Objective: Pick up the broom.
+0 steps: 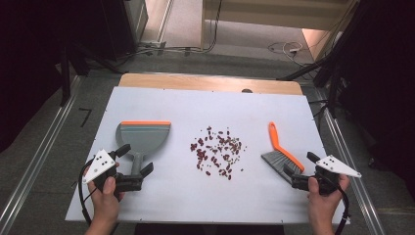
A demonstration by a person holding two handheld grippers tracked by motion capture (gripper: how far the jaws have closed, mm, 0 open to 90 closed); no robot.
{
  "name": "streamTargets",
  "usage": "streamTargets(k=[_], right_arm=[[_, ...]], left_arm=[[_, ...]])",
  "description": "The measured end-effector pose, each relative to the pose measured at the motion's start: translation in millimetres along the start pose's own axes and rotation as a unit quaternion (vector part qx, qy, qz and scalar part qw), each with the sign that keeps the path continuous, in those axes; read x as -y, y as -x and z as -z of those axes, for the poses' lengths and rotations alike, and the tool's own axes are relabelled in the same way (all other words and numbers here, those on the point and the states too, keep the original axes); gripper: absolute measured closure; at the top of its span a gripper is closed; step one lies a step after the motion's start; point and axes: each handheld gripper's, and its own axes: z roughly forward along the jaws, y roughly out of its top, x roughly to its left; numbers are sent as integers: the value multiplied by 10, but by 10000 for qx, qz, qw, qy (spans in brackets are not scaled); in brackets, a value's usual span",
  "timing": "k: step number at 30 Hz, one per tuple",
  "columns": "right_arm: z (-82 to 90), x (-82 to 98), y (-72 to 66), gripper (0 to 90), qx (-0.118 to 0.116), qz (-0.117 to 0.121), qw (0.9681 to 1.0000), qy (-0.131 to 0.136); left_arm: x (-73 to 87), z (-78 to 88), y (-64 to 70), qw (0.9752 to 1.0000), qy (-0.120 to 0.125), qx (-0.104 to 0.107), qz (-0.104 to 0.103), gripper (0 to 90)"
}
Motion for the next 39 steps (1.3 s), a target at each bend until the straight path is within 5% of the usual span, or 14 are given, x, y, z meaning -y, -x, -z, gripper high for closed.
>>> streamTargets(k=[13, 17, 26, 33, 35, 36, 37, 38, 39], right_arm=[[-65, -224, 41, 0, -47, -87, 9999, -83], [-100, -313, 62, 0, 108, -19, 9999, -97], [-384, -620, 249, 0, -94, -208, 9970, -734], [-646, -815, 332, 0, -78, -217, 9906, -1345], [-780, -862, 355, 0, -197, -241, 9845, -1726], [-780, -862, 355, 0, -197, -241, 9845, -1726], [-873, -874, 345, 25, -207, -186, 9794, -1999], [-873, -874, 345, 25, -207, -186, 9794, -1999], [-948, -876, 297, 67, 24, -52, 9754, -2202]], left_arm=[[-28, 2, 43, 9999, 45, 72, -53, 1], [-29, -9, 62, 9999, 26, 137, -85, 1], [-27, -21, 66, 9998, 13, 176, -116, 1], [-19, -44, 74, 9998, -19, 199, -94, 1], [-17, -47, 80, 9996, -57, 230, -118, 1], [-17, -47, 80, 9996, -57, 230, -118, 1], [-17, -49, 82, 9996, -52, 235, -117, 1], [-17, -50, 83, 9996, -53, 238, -117, 1], [-17, -51, 83, 9996, -56, 244, -117, 1]])
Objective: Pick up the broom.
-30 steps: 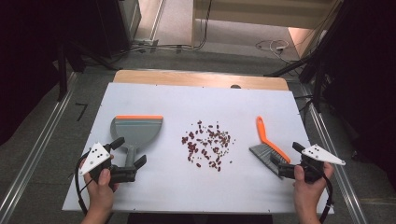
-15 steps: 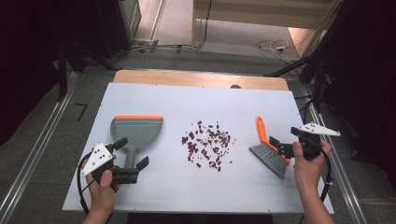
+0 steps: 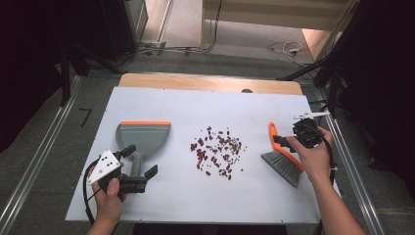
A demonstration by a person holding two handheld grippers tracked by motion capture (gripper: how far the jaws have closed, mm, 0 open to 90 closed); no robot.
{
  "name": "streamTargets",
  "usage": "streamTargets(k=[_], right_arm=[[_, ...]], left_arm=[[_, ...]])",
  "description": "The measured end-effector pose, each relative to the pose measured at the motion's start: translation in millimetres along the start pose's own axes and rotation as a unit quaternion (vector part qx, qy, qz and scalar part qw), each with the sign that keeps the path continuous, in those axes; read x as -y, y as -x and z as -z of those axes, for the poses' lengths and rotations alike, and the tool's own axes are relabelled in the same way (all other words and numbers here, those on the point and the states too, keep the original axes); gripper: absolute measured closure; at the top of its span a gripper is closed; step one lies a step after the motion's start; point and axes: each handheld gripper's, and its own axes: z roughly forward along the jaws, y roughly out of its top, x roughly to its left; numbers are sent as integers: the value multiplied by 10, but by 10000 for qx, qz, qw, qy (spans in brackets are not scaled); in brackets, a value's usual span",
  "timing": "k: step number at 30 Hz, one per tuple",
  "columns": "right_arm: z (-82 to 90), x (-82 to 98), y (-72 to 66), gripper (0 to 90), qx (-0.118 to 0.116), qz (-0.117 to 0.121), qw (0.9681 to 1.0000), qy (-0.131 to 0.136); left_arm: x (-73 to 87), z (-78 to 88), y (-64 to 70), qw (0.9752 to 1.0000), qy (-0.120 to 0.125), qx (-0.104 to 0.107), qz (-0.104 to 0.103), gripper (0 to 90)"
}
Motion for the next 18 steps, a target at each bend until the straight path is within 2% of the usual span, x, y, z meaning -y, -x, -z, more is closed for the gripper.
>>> streamTargets(k=[2, 3, 4, 7, 8, 9, 13, 15, 18], right_arm=[[-64, -20, -37, 137, -3, 145, 9997, -172], [-64, -20, -37, 137, -3, 145, 9997, -172], [-109, -31, -55, 246, 34, 109, 9995, -289], [-176, -39, -39, 350, -35, -102, 9985, -530], [-176, -39, -39, 350, -35, -102, 9985, -530], [-226, -34, -35, 389, 18, -102, 9973, -731], [-303, -8, -31, 479, 107, -132, 9935, -1121], [-314, 9, -16, 526, 89, -205, 9929, -1171], [-335, 21, -30, 538, 24, -214, 9916, -1272]], left_arm=[[5, -9, 2, 10000, 6, -1, 14, 1], [5, -9, 2, 10000, 6, -1, 14, 1], [6, -11, 3, 10000, 6, 6, 13, 1], [7, -17, 4, 10000, -17, 13, -2, 1], [7, -17, 4, 10000, -17, 13, -2, 1], [7, -18, 5, 10000, -21, 14, -2, 1], [7, -21, 5, 10000, -35, 28, -17, 1], [7, -25, 7, 10000, -47, 38, -17, 1], [7, -29, 12, 10000, -38, 54, -19, 1]])
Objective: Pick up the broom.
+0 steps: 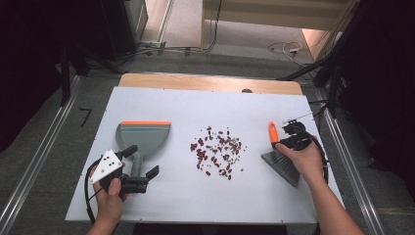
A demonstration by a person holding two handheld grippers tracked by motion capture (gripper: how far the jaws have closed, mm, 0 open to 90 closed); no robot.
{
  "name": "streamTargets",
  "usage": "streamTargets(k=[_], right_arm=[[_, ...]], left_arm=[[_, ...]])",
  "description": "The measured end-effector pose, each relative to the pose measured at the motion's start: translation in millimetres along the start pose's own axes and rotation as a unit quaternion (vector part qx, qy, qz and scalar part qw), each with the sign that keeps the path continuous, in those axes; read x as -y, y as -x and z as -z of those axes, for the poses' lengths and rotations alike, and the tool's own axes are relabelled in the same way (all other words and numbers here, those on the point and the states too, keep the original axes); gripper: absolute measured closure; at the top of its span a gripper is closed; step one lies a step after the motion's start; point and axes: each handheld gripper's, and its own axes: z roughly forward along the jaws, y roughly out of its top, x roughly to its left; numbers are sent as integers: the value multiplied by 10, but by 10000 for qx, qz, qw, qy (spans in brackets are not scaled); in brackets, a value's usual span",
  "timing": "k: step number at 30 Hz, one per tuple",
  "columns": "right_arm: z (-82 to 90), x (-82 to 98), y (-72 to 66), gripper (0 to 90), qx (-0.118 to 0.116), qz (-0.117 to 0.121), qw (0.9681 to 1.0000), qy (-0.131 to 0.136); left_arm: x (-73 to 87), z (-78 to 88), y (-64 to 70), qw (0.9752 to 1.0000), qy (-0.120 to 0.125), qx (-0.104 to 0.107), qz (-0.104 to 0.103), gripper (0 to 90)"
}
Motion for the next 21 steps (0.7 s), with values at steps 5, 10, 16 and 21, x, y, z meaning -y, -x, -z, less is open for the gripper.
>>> streamTargets(k=[5, 10, 16, 21], right_arm=[[-67, 32, -48, 618, 135, 103, 9998, -142], [-94, 45, -92, 654, 316, 192, 9992, -143], [-92, 22, -55, 677, 210, 3, 9995, -220], [-85, 141, -74, 677, 285, 12, 9992, 262]], left_arm=[[0, -4, 5, 10000, -15, -5, -10, 1], [-1, -8, 9, 10000, -38, 1, -37, 1], [-7, -35, 44, 9999, -52, 63, -84, 1], [-10, -43, 72, 9999, -58, 113, -115, 1]])
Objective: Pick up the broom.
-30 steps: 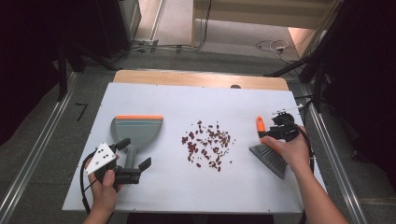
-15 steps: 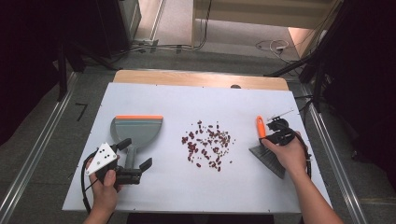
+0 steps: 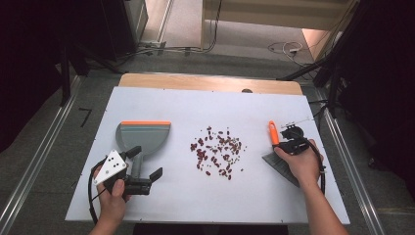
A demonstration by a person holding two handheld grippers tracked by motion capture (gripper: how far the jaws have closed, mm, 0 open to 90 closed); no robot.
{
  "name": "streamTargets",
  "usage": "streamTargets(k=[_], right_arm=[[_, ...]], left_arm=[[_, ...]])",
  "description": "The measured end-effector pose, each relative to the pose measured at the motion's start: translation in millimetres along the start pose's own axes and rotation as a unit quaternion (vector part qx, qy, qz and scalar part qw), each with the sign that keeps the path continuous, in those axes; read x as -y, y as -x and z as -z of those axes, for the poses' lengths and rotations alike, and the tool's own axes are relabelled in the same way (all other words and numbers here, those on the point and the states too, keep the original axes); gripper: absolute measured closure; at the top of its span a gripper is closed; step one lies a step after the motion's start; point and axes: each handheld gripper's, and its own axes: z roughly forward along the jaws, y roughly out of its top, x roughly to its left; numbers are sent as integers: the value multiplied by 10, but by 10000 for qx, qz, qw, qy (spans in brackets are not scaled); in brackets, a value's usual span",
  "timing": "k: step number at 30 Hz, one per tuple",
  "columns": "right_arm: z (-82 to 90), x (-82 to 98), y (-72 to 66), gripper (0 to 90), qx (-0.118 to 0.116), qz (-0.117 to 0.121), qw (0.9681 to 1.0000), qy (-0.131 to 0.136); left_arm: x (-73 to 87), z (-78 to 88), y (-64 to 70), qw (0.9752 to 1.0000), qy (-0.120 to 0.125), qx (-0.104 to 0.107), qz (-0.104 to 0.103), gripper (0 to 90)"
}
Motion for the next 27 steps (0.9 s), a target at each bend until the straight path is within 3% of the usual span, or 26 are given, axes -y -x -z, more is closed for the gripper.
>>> streamTargets(k=[3, 6, 8, 9, 11, 14, 17, 18, 19, 21, 27], right_arm=[[54, 78, -10, 677, 44, 31, 9992, 384], [150, 170, 32, 678, -100, -111, 9958, 904], [214, 245, 60, 679, -177, -239, 9919, 1232], [242, 285, 67, 679, -237, -186, 9895, 1413], [294, 370, 57, 679, -152, -175, 9850, 1713], [382, 497, 66, 680, -200, -191, 9743, 2236], [473, 599, 105, 683, -336, -316, 9609, 2730], [473, 599, 105, 683, -336, -316, 9609, 2730], [537, 648, 120, 684, -330, -399, 9528, 2991], [594, 690, 122, 687, -442, -404, 9436, 3257], [696, 726, 70, 688, -633, -365, 9257, 3712]], left_arm=[[-3, -1, -7, 10000, 3, 22, 2, 1], [-7, 4, -17, 10000, 23, 22, 18, 1], [-9, 8, -20, 10000, 39, 3, 31, 1], [-9, 9, -19, 10000, 44, 3, 34, 1], [-14, 14, -15, 10000, 58, 6, 29, 1], [-21, 18, 1, 10000, 83, 8, 14, 1], [-30, 18, 23, 10000, 90, 24, -18, 1], [-30, 18, 23, 10000, 90, 24, -18, 1], [-37, 15, 37, 9999, 100, 48, -53, 2], [-43, 18, 46, 9999, 102, 62, -80, 1], [-56, 27, 70, 9998, 128, 98, -108, 1]])
